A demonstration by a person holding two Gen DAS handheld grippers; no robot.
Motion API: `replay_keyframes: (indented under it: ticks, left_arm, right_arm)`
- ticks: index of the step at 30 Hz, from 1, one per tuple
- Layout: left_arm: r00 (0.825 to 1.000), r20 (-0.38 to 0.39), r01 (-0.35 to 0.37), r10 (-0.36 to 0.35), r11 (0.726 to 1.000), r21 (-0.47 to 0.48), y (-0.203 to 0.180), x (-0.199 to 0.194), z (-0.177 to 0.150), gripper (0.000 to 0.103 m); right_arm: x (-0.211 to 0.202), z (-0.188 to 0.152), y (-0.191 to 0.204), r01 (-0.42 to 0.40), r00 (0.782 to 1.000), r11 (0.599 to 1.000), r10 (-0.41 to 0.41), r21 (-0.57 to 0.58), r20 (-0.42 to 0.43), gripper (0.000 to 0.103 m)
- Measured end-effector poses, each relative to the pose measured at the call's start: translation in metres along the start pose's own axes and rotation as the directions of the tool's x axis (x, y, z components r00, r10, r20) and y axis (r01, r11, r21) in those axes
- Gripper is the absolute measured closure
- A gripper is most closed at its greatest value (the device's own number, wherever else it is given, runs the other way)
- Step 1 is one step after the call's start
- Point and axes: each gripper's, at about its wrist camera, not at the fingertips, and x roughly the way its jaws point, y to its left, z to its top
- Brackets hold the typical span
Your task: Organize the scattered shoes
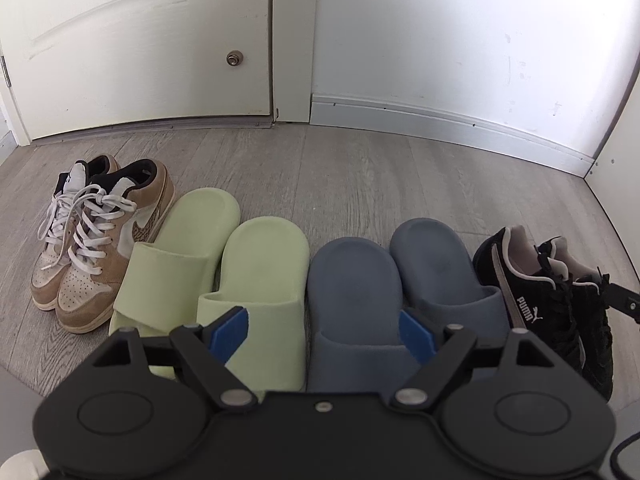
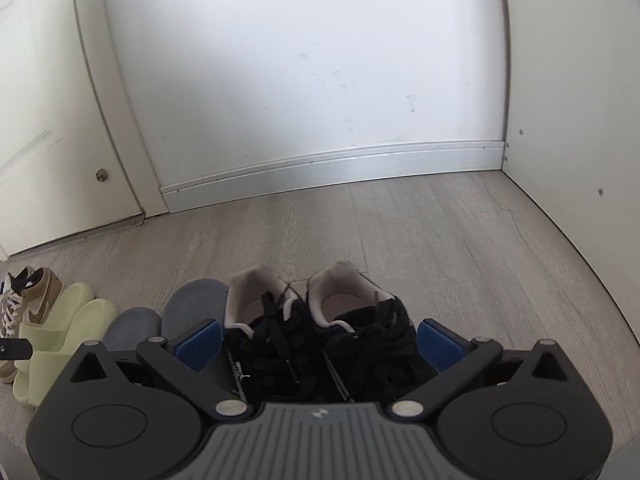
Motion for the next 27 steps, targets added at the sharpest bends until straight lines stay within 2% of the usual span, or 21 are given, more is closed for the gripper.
replay_keyframes:
  ticks: [5, 14, 20, 22, 23, 25, 27]
  left_arm:
    - [0.999, -0.018, 0.05, -0.051, 0.998, -0.037, -0.003, 0.001, 0.006, 0.02]
    - [0.988, -0.043, 0.145, -0.145, 0.989, -0.005, -0.035, 0.007, 0.012, 0.02]
    - [0.99, -0.073, 0.126, -0.124, 0.992, 0.018, -0.038, 0.01, 0.007, 0.02]
    - [0.99, -0.07, 0.123, -0.123, 0.992, -0.004, -0.035, 0.011, 0.01, 0.02]
    - [0.991, -0.065, 0.116, -0.117, 0.993, -0.021, -0.033, 0.012, 0.013, 0.02]
    - [0.994, -0.05, 0.1, -0.102, 0.994, -0.037, -0.033, 0.014, 0.019, 0.02]
    - [0.997, -0.034, 0.075, -0.076, 0.997, -0.03, -0.036, 0.016, 0.023, 0.02]
  right_arm:
    - [0.003, 0.003, 0.021, -0.039, 0.999, 0.999, 0.039, -0.017, -0.024, 0.0]
    - [-0.008, 0.001, 0.027, 0.012, 0.998, 0.999, -0.014, -0.041, -0.063, 0.0]
    - [0.003, 0.02, 0.026, 0.059, 0.995, 0.993, -0.067, -0.102, -0.076, 0.002]
    - [0.018, 0.031, 0.026, 0.065, 0.992, 0.991, -0.076, -0.113, -0.096, 0.011]
    - [0.03, 0.037, 0.025, 0.064, 0.991, 0.992, -0.076, -0.109, -0.113, 0.022]
    - [0.052, 0.046, 0.024, 0.061, 0.987, 0.993, -0.075, -0.101, -0.145, 0.024]
    - [0.073, 0.051, 0.024, 0.067, 0.982, 0.992, -0.085, -0.111, -0.167, 0.034]
